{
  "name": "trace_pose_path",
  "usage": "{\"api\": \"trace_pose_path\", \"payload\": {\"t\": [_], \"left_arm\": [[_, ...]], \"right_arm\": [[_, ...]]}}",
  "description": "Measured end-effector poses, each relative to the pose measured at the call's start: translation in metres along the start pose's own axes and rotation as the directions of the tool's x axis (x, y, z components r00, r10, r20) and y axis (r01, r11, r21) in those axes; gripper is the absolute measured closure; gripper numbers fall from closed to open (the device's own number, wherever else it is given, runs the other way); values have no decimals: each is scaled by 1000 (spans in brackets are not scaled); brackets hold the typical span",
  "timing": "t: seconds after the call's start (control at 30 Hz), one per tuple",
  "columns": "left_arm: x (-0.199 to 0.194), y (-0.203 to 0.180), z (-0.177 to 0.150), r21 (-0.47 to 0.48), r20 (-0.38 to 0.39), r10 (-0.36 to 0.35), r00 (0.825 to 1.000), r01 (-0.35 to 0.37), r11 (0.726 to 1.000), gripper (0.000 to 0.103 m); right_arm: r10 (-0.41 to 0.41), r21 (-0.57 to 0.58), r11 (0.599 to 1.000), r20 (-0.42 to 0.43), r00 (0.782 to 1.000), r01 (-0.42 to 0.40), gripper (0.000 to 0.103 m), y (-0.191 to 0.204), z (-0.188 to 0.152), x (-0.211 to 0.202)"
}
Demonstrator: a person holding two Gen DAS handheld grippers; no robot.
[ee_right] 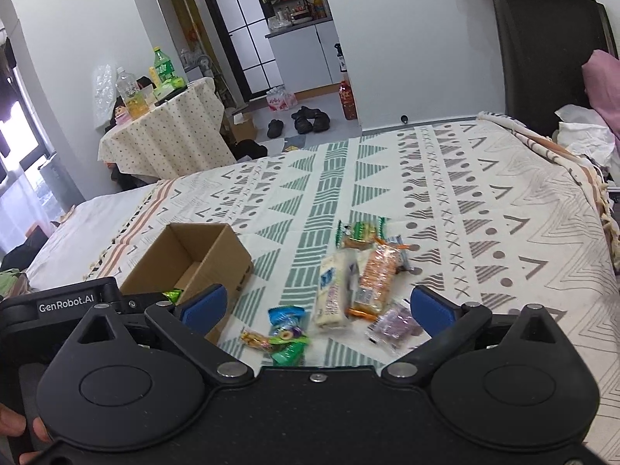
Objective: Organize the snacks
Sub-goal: 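Move both tools back toward the remaining snacks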
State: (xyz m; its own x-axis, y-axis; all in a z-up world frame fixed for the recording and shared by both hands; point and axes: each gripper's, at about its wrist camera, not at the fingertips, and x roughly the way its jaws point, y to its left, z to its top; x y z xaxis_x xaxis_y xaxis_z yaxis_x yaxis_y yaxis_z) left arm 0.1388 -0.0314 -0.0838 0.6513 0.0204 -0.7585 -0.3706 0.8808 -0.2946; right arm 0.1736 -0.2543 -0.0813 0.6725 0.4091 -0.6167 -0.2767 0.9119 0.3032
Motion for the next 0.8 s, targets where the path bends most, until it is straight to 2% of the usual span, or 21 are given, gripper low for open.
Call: {"api": "trace_pose_path", "payload": {"t": [0.13, 0.37, 0.7, 0.8], "left_arm": [[7, -6, -7, 3, -14, 14, 1000, -14, 1000, 2], [26, -12, -16, -10, -36, 26, 999, -27, 1000, 4], [68, -19, -30, -34, -97, 41, 994, -44, 998, 19], [80, -21, -33, -44, -115, 39, 993, -45, 998, 20]], "right_arm": [[-7, 14, 1000, -7, 1000, 7, 8, -14, -4, -1], [-12, 76, 997, -52, 999, 16, 25, -35, -16, 10], [-8, 154, 988, -100, 995, 23, 26, -54, -25, 29], [1, 172, 985, -111, 994, 19, 26, -57, -26, 35]]}}
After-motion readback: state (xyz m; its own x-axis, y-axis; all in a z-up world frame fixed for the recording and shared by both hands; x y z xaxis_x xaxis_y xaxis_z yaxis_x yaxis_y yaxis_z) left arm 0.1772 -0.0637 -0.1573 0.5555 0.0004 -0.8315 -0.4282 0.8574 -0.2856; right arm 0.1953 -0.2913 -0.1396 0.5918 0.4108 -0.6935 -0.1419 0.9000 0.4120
